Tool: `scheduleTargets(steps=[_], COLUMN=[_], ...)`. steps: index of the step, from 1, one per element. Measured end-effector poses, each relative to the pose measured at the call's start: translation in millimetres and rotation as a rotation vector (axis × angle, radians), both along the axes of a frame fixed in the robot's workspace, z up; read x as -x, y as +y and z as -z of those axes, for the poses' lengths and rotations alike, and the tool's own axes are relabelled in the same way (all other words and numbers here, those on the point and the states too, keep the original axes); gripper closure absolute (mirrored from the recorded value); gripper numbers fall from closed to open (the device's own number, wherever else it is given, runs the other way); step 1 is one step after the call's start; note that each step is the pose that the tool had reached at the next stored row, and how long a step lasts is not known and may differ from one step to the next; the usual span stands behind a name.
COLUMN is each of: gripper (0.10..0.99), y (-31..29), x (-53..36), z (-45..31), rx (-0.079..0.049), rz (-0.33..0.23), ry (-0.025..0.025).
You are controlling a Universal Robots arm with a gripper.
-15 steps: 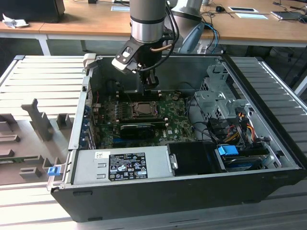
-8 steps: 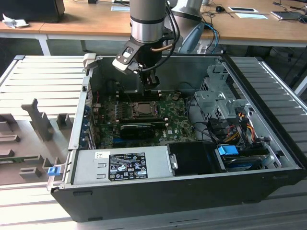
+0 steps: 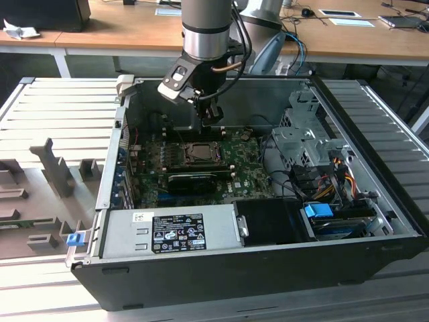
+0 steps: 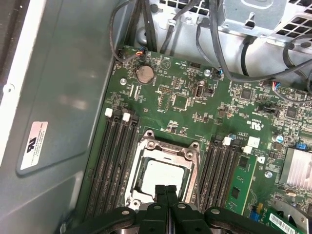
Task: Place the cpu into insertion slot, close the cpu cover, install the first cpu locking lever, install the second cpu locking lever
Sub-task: 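Install the first cpu locking lever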
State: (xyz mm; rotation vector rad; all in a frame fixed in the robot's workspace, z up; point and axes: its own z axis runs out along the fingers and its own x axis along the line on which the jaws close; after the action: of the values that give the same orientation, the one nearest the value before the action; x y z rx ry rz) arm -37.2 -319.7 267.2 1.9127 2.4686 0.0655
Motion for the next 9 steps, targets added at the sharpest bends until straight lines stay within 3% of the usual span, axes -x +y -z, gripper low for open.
scheduleTargets(steps=[9], gripper=[0.98], y=[0.0], x=[0.0], z=[0.0], rx=[0.0], rz=[-0.06], ry=[0.0])
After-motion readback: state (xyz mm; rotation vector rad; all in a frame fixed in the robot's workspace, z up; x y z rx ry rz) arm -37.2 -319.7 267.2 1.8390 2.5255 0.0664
